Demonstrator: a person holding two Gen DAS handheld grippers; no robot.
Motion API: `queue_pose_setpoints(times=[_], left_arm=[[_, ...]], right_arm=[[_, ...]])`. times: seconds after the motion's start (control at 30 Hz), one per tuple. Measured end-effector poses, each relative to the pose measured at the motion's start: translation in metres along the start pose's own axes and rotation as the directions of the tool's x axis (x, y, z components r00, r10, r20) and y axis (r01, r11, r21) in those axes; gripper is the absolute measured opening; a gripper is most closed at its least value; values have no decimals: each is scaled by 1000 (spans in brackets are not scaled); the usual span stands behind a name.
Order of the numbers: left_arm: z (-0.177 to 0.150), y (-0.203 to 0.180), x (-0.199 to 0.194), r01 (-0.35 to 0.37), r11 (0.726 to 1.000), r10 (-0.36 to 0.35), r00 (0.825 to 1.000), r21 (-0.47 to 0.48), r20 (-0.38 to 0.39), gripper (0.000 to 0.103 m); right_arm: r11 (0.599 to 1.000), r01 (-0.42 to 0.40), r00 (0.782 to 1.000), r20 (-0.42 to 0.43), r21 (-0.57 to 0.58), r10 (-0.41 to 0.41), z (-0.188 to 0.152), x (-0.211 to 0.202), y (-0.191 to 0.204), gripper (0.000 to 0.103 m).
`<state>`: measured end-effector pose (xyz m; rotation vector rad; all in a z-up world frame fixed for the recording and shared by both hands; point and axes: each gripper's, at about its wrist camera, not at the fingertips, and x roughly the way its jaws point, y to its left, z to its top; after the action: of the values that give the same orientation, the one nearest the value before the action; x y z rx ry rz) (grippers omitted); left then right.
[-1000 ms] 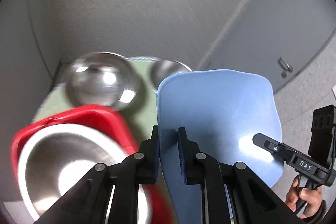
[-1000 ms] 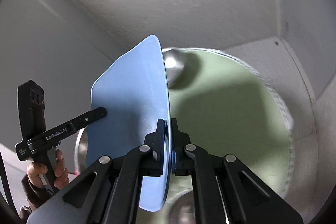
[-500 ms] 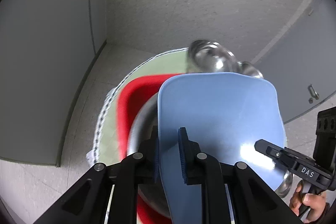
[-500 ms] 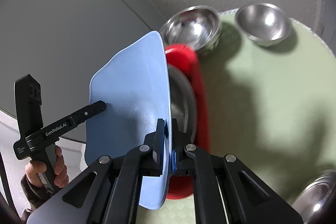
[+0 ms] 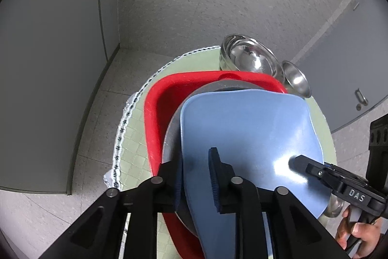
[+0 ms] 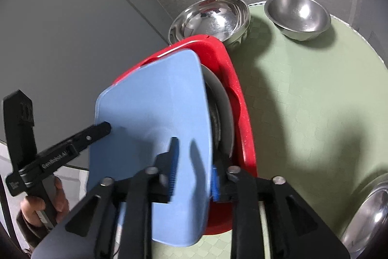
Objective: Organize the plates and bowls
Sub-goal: 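Carry the blue plate onto the steel bowl in the red basin, open both grippers, then grasp the rim of a steel bowl on the table with both grippers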
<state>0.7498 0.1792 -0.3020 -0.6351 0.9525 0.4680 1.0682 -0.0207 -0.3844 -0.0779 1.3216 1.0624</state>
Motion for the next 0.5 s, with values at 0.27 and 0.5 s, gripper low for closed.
queue_pose_setpoints(times=[0.27, 0.5], left_arm=[[-9, -6, -13, 5, 1000, -5, 1000, 1, 9, 45], [-18, -11, -33, -51, 999, 52, 998, -7, 48, 65]], right_arm=[[1000, 17, 1000, 23, -16, -17, -2, -9, 13, 54], [1000, 23, 998, 60, -4, -23, 1, -14, 12, 66]])
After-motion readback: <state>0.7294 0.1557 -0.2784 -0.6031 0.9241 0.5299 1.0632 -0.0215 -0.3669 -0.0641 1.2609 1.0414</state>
